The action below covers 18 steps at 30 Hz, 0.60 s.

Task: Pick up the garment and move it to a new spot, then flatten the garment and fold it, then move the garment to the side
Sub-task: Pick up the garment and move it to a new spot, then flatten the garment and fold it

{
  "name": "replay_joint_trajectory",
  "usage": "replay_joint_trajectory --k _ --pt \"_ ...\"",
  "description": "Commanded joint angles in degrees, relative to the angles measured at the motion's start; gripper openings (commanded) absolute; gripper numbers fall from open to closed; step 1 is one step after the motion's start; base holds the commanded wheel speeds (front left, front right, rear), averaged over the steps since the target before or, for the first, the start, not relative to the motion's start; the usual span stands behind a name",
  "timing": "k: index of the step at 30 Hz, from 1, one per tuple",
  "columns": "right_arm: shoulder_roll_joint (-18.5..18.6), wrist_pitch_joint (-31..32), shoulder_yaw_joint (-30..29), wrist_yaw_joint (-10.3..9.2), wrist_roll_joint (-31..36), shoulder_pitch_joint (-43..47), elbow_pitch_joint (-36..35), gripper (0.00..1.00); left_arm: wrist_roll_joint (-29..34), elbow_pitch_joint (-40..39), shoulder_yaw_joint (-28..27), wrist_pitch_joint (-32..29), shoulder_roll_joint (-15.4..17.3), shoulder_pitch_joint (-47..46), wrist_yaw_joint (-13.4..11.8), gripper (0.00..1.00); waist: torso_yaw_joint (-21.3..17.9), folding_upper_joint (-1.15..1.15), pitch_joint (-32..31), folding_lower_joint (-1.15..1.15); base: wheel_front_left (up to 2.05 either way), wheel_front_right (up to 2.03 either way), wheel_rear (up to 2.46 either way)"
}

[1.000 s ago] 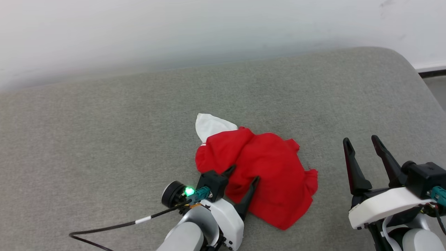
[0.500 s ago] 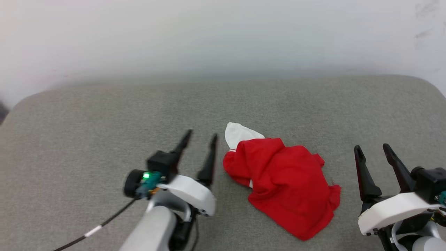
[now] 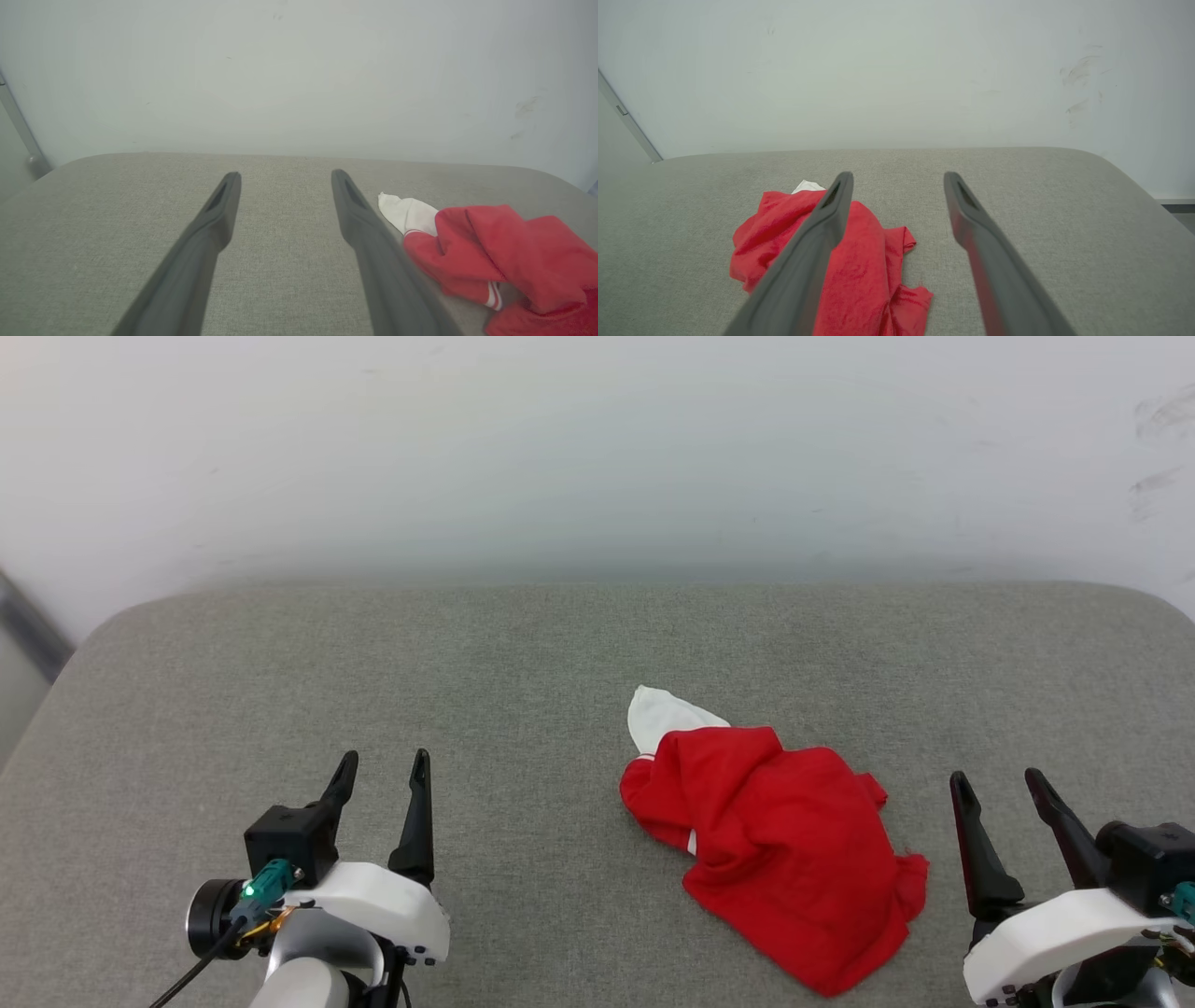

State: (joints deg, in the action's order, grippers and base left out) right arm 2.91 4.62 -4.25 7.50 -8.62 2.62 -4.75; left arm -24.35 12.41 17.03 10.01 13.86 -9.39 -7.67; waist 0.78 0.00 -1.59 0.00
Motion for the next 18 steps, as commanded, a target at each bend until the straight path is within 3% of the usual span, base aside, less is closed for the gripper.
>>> replay_joint_trajectory --k 1,18 --pt "0.0 0.2 0.0 -0.02 -0.5 0.6 -0.3 1.0 0.1 -0.8 0.2 -0.4 0.3 0.8 -0.4 1.0 0.0 0.0 -0.1 0.0 0.0 0.0 0.0" --pt "0.0 0.9 0.1 -0.02 -0.5 0.2 -1.0 1.0 -0.3 -3.2 1.3 -2.5 1.1 0.2 -0.4 1.0 -0.1 0.0 0.2 0.0 0.0 0.0 0.0"
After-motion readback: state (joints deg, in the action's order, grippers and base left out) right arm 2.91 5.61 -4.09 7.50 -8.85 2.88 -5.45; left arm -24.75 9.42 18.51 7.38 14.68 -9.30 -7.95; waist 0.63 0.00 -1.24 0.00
